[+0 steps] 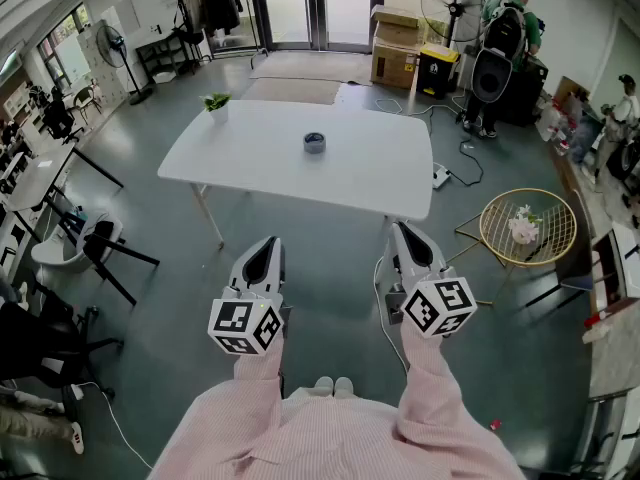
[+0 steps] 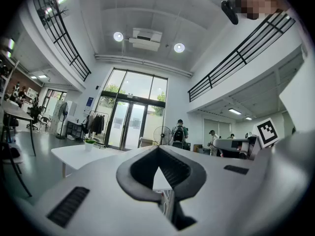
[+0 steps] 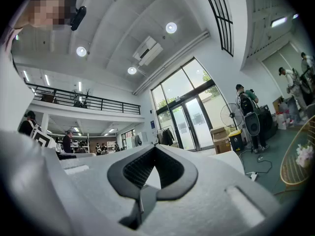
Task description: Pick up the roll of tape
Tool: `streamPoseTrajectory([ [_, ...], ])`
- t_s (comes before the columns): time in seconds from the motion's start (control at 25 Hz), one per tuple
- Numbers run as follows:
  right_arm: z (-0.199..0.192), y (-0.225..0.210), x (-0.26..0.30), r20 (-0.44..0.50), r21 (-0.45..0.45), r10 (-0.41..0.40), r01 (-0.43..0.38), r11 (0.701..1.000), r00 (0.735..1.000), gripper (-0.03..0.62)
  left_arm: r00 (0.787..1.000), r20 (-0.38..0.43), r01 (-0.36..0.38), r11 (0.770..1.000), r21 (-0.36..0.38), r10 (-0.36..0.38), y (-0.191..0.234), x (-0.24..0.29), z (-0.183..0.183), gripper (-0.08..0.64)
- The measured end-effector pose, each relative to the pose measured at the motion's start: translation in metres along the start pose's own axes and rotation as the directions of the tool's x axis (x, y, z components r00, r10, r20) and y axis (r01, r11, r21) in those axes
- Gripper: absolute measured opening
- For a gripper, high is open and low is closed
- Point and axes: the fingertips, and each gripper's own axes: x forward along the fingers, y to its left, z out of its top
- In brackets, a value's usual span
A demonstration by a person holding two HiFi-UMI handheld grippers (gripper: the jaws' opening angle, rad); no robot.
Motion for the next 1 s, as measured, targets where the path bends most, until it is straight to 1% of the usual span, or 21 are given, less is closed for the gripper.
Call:
streamPoseTrajectory([
  [0.32, 0.003, -0.002, 0.001, 0.012, 0.051, 0.031, -0.032, 0.998, 0.999, 0.003, 1.0, -0.009, -0.004, 1.0, 0.005, 0.004, -0.004, 0.002, 0.001, 0.0],
  [0.4, -0.001, -0.006, 0.001, 0.002, 0.045, 0.028, -0.028, 0.999, 1.0, 0.003, 1.0, -0.012, -0.008, 1.0, 0.006, 0.008, -0.005, 0.004, -0.001, 0.0],
  [0.56, -0.01, -0.016, 0.0, -0.045, 0.006, 0.017, -0.016, 1.0, 0.999, 0.004, 1.0, -0.023, -0.01, 1.0, 0.02, 0.01, -0.012, 0.006, -0.005, 0.0],
  [0.68, -0.013, -0.02, 0.008, -0.054, 0.023, 0.026, -0.024, 0.999, 0.998, 0.005, 0.999, -0.03, -0.014, 1.0, 0.026, 0.015, -0.012, 0.01, -0.007, 0.0],
  [0.72, -0.014, -0.019, 0.012, -0.057, 0.031, 0.033, -0.031, 0.999, 0.998, 0.019, 0.999, -0.034, -0.016, 1.0, 0.026, 0.017, -0.01, 0.01, -0.008, 0.0],
  [0.88, -0.015, -0.023, 0.026, -0.078, 0.024, 0.049, -0.047, 0.999, 0.996, 0.026, 0.998, -0.065, -0.016, 1.0, 0.023, 0.018, -0.007, 0.021, -0.012, 0.0],
  [1.0, -0.02, -0.025, 0.042, -0.088, 0.029, 0.056, -0.053, 0.998, 0.995, 0.051, 0.997, -0.08, -0.02, 1.0, 0.022, 0.022, 0.001, 0.03, -0.017, 0.0],
])
